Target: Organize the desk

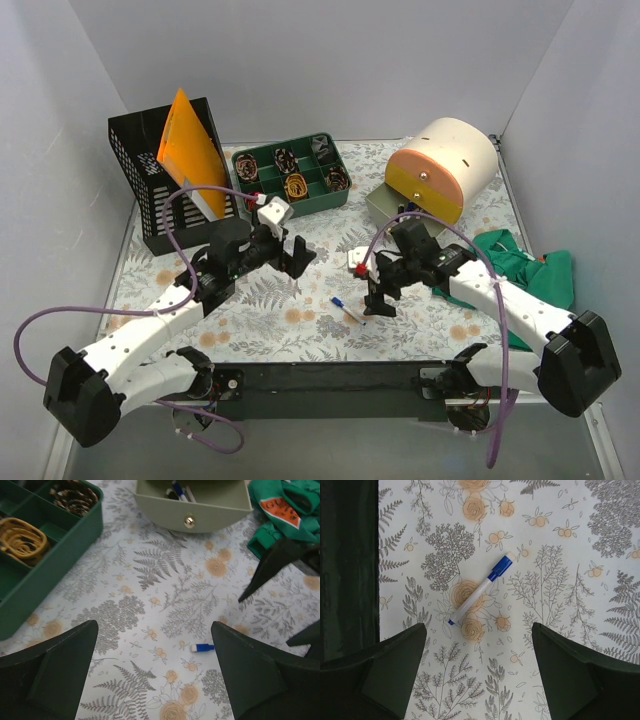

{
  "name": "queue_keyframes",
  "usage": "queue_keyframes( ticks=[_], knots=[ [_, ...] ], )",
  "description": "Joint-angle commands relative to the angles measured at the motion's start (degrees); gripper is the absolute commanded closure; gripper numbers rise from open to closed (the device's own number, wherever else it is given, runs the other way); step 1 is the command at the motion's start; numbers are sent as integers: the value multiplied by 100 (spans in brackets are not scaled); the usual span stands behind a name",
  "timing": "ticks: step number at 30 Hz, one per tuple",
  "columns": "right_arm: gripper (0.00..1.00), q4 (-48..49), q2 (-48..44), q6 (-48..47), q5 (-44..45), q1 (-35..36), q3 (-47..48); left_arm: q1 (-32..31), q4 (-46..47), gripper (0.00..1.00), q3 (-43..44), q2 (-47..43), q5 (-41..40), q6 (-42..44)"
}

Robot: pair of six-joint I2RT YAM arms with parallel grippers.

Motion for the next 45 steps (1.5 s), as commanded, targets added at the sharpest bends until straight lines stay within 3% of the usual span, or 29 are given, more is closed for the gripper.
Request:
queue_keyframes(
  ticks=[1, 8, 17, 23, 26, 30, 33, 39, 45],
  knots=[
    [4, -160, 155, 221, 1432, 630, 300, -5, 143, 2, -50, -499, -1337, 155],
    [2, 350, 410, 942, 2066, 1123, 291, -5, 187, 2, -85, -842, -1805, 190],
    [1, 746, 1605, 1575, 2567, 1589, 519, 4, 151, 2, -85, -965, -2042, 348],
    [6, 763, 2115, 1707, 2866, 1782, 643, 4, 213, 2, -173, -1150, -2183, 392],
    [20, 755, 2264, 1698, 3007, 1870, 660, 4, 204, 2, -182, -1106, -2183, 410],
    [51, 702, 2370, 1663, 3270, 1897, 687, 4, 213, 2, -182, -1097, -2183, 419],
    [67, 676, 2397, 1637, 3402, 1897, 660, -5, 213, 2, -190, -1141, -2201, 428],
    [87, 658, 2274, 1567, 3535, 1853, 599, -5, 213, 2, -190, -1176, -2148, 428],
    [96, 307, 1870, 1163, 3377, 1493, 1002, 4, 204, 2, -190, -1203, -2078, 392]
  ],
)
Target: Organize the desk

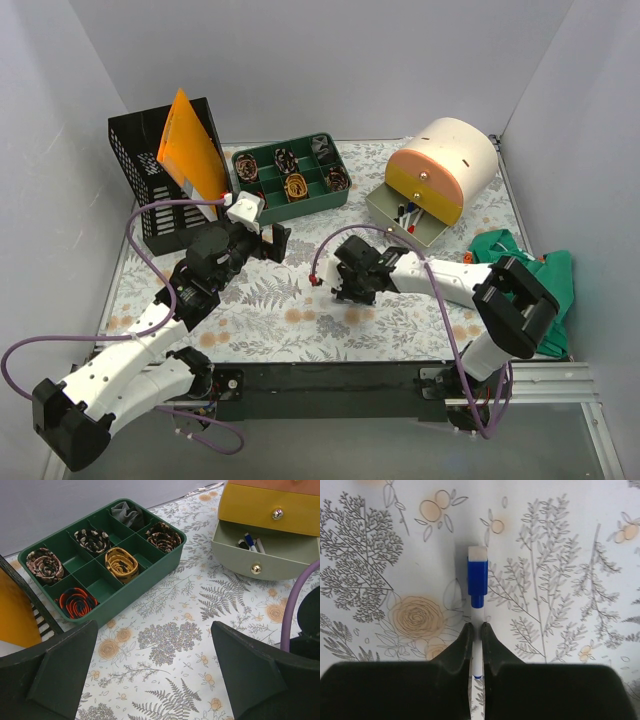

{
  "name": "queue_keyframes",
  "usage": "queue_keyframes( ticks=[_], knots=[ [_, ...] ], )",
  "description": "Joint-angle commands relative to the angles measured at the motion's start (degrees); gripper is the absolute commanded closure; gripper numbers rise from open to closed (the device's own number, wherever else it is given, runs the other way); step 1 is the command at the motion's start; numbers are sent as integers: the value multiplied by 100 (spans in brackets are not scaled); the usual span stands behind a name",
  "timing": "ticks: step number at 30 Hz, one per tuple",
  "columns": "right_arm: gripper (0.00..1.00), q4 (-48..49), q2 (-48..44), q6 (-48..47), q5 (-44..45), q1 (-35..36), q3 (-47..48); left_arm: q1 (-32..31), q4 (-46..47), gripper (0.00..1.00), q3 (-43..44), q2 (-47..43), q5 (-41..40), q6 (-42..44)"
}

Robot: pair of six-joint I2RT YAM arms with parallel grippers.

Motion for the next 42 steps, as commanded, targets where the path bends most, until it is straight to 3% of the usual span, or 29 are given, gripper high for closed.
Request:
queue_keyframes(
  ticks=[1, 6, 17, 39, 42],
  knots=[
    [96, -362, -508, -396, -107, -354, 635, 4, 60, 2, -86, -141, 40, 38],
    [99, -767, -1018, -686, -346, -977, 1164, -5, 60, 2, -85, -141, 84, 21],
    [97, -162, -1116, -555, 656, -2604, 1920, 4, 60, 2, -77, -114, 225, 12],
    [89, 402, -509, -537, 938, -3124, 1586, -5, 42, 2, -24, 9, 462, 30],
    [80, 402, -509, -546, 938, -3124, 1560, -5, 34, 2, -24, 35, 471, 30]
  ],
)
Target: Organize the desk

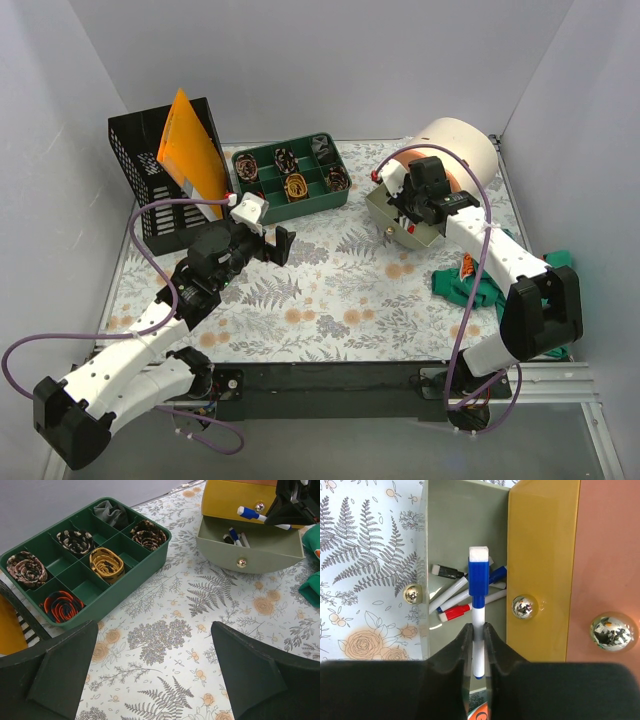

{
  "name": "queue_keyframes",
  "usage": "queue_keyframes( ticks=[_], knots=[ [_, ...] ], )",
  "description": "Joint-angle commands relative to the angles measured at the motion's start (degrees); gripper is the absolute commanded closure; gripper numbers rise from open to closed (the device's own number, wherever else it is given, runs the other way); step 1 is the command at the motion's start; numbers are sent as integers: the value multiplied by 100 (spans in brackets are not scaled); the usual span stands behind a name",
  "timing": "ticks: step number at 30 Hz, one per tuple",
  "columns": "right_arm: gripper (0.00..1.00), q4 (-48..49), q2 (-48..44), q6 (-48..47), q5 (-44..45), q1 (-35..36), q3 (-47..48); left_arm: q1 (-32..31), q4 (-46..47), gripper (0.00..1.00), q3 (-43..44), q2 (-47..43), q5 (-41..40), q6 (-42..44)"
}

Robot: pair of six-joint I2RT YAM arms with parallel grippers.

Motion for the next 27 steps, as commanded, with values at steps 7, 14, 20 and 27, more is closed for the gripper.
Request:
queue_keyframes(
  ticks=[7, 14, 20, 27],
  knots=[
    [55, 264, 103, 20, 42, -29, -20, 4, 20, 2, -22, -24, 62, 32],
    [50, -183, -300, -181, -1237, -29, 32, -5, 20, 2, -22, 2, 71, 14],
    [19, -668, -810, -542, -3023, -38, -275, 4, 29, 2, -48, 73, -43, 49],
    [5, 236, -1285, -411, -2728, -38, -1065, -5, 56, 2, -162, 55, -246, 85]
  ],
)
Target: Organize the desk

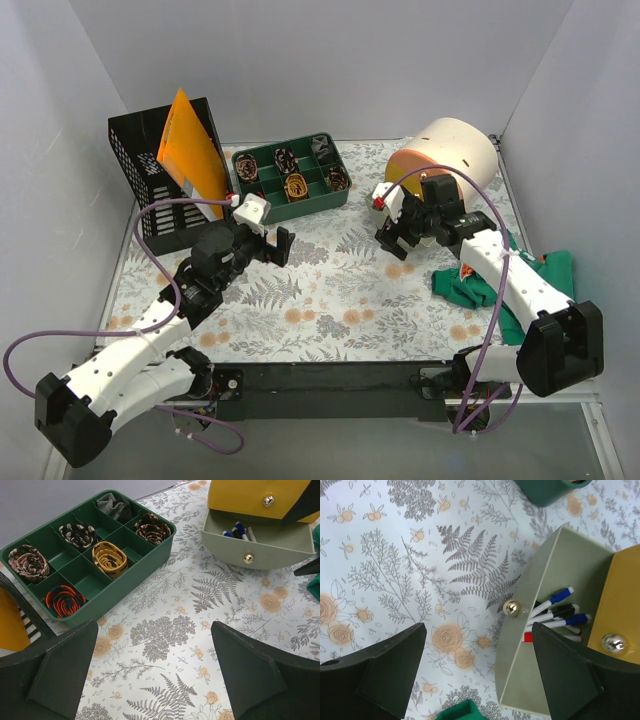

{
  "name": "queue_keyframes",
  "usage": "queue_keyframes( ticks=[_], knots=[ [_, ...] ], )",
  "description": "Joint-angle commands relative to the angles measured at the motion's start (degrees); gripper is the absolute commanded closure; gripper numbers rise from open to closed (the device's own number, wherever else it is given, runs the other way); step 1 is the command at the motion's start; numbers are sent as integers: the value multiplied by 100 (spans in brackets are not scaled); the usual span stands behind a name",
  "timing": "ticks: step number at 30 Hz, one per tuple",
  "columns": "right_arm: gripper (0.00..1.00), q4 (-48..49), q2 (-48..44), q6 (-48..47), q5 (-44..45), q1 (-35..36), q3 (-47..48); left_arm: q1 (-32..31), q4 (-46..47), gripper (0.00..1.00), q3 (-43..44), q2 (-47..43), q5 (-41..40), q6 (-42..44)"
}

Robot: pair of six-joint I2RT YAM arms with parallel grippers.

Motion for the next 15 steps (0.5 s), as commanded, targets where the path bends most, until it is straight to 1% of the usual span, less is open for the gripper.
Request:
queue_keyframes(
  ticks=[1, 3, 6, 9, 11, 12, 14, 15],
  knots=[
    [2, 738, -347, 79, 22, -16, -498, 4, 45, 2, -132, -32, -156, 71],
    [2, 931, -506, 150, 128, -16, -648, -5, 45, 2, -114, 38, -156, 71],
    [2, 967, -681, 211, 85, -16, -709, 4, 53, 2, -105, 82, -156, 80],
    [6, 1169, -770, 238, -301, -25, -919, -5, 45, 2, -105, 73, -165, 89],
    [15, 1187, -604, 307, -712, -25, -955, -5, 53, 2, -105, 64, -173, 98],
    [31, 1170, -498, 369, -794, -16, -955, 4, 45, 2, -97, 38, -165, 115],
    [51, 1065, -52, 545, -760, -7, -903, 4, 53, 2, -105, 29, -147, 115],
    [59, 1012, 116, 693, -646, 10, -798, 4, 45, 2, -105, 21, -138, 124]
  ],
)
